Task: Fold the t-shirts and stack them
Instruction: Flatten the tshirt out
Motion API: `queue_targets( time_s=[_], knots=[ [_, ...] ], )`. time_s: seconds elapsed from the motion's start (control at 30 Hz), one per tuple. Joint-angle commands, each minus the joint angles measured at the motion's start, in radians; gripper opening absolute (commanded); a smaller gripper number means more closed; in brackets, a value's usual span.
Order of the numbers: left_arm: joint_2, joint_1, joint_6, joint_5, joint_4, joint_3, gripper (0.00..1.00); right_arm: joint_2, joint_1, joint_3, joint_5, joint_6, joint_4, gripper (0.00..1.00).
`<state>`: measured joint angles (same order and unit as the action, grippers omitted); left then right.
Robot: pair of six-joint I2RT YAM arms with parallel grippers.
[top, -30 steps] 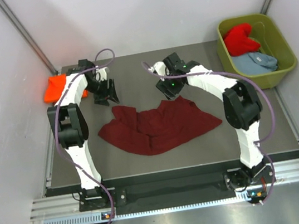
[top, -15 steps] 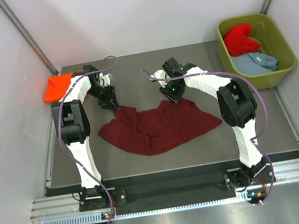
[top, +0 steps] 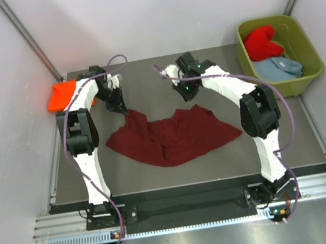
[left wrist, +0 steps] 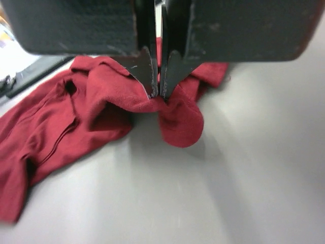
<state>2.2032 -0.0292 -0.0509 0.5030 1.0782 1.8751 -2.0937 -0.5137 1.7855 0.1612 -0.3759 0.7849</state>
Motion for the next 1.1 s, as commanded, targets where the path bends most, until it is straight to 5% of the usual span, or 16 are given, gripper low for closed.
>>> queue_targets(
  time_s=[0.0, 0.27, 0.3, 0.33, 0.43, 0.63, 1.07],
  knots=[
    [0.000, 0.003, 0.000, -0.001, -0.011, 0.142, 0.00, 0.029, 0.033, 0.180, -0.031, -0.020, -0.044, 0.00],
    [-0.020, 0.003, 0.022, -0.047, -0.081, 0.294, 0.00, 0.009, 0.101, 0.428, -0.022, -0.014, 0.045, 0.01],
    [-0.026, 0.003, 0.019, -0.053, -0.081, 0.298, 0.00, 0.020, 0.101, 0.369, -0.012, -0.008, 0.056, 0.09],
    [-0.045, 0.003, 0.020, -0.078, -0.078, 0.302, 0.00, 0.033, 0.101, 0.327, 0.015, -0.001, 0.068, 0.32],
    [-0.085, 0.003, 0.025, -0.127, -0.084, 0.285, 0.00, 0.038, 0.086, 0.214, 0.081, 0.005, 0.131, 0.63],
    [-0.171, 0.003, 0.029, -0.081, -0.080, 0.187, 0.00, -0.043, 0.040, 0.135, 0.192, 0.019, 0.183, 0.64],
    [-0.241, 0.003, 0.025, -0.096, -0.081, 0.088, 0.00, -0.167, 0.035, 0.196, 0.110, -0.004, 0.166, 0.62]
  ],
)
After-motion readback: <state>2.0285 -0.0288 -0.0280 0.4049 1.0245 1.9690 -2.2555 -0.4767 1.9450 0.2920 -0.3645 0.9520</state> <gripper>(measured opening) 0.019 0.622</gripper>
